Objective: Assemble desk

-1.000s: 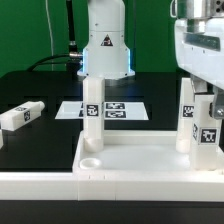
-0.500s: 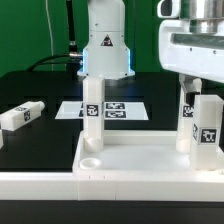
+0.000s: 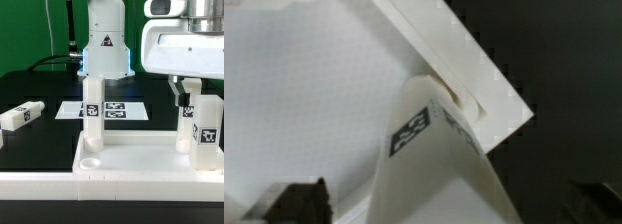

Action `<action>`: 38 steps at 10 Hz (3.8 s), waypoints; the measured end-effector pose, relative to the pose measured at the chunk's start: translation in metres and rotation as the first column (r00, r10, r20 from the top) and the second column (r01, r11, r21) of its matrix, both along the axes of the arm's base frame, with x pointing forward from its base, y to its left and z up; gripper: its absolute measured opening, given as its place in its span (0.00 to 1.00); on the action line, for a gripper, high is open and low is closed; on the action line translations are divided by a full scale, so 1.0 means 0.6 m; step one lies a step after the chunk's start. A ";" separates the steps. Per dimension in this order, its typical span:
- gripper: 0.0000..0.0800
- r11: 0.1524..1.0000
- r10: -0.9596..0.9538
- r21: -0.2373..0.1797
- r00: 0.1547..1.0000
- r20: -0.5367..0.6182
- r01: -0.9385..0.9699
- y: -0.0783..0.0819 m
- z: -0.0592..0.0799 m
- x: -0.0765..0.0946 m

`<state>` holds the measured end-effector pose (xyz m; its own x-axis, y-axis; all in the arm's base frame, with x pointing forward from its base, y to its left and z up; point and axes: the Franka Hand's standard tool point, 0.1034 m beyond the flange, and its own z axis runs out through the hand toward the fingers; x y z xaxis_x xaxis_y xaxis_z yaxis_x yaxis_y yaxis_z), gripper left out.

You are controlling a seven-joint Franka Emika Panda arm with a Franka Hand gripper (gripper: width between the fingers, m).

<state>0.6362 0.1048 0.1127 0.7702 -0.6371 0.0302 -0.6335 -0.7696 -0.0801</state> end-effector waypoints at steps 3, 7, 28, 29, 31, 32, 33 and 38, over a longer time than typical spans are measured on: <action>0.81 0.972 0.232 -0.027 0.973 0.005 -0.232 -0.007 -0.003 0.000; 0.81 0.888 0.457 -0.059 0.889 0.000 -0.456 -0.011 -0.003 0.001; 0.36 0.782 -0.619 0.062 0.784 -0.043 0.620 -0.004 -0.005 -0.001; 0.36 0.726 -0.682 0.069 0.729 -0.056 0.684 -0.003 -0.005 -0.001; 0.36 0.648 -0.755 0.072 0.652 -0.070 0.758 -0.002 -0.005 -0.001; 0.36 0.663 -0.742 0.072 0.667 -0.068 0.745 -0.002 -0.005 -0.001; 0.51 0.684 -0.723 0.070 0.688 -0.065 0.726 -0.003 -0.007 -0.002; 0.81 0.911 -0.410 0.044 0.912 -0.021 0.410 -0.001 -0.009 -0.003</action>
Offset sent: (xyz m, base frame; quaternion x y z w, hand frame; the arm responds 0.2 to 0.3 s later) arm 0.0005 0.0006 0.0003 -0.0002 -0.0008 -0.1945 0.9809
